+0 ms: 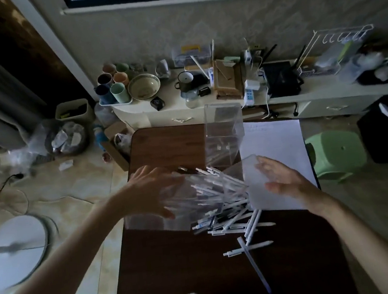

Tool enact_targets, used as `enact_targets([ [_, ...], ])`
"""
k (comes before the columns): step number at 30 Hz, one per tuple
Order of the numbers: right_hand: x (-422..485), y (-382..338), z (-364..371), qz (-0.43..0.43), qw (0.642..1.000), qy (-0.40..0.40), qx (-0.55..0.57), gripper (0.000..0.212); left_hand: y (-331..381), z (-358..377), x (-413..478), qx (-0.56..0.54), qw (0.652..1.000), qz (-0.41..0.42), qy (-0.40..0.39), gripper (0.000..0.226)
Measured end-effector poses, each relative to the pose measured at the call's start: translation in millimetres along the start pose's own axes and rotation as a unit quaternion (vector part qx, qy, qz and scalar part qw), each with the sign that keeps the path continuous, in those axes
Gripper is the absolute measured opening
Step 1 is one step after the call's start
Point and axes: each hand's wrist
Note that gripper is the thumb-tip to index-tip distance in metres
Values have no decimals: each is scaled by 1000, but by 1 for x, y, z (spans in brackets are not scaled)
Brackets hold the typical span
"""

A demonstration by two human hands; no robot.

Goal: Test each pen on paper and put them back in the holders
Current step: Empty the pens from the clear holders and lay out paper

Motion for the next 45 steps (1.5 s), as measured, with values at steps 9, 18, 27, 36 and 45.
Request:
enact_targets([
  [9, -10, 50, -8, 5, 982, -29, -186, 109, 27, -3, 27, 179, 948, 140, 222, 74],
  [18, -21, 75, 6, -38, 974, 0, -223, 111, 60, -25, 35, 258, 925, 162, 226, 61],
  [27, -37, 42, -9, -80, 995, -34, -53, 105, 25, -31, 21, 39, 983, 64, 168, 91],
  [36, -14, -32, 25, -111, 983, -10, 144, 114, 50, -23, 15, -536, 838, 21, 97, 88],
  [45, 27, -39, 98, -51, 989, -48, 129, 119, 13, 41, -20, -765, 640, 9, 71, 65],
])
Point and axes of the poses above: each hand's wrist, its own x-axis towards the middle knuckle, its own z-axis out of the palm, y = z × x, and after that the axes turned 2 degrees about y, right-handed
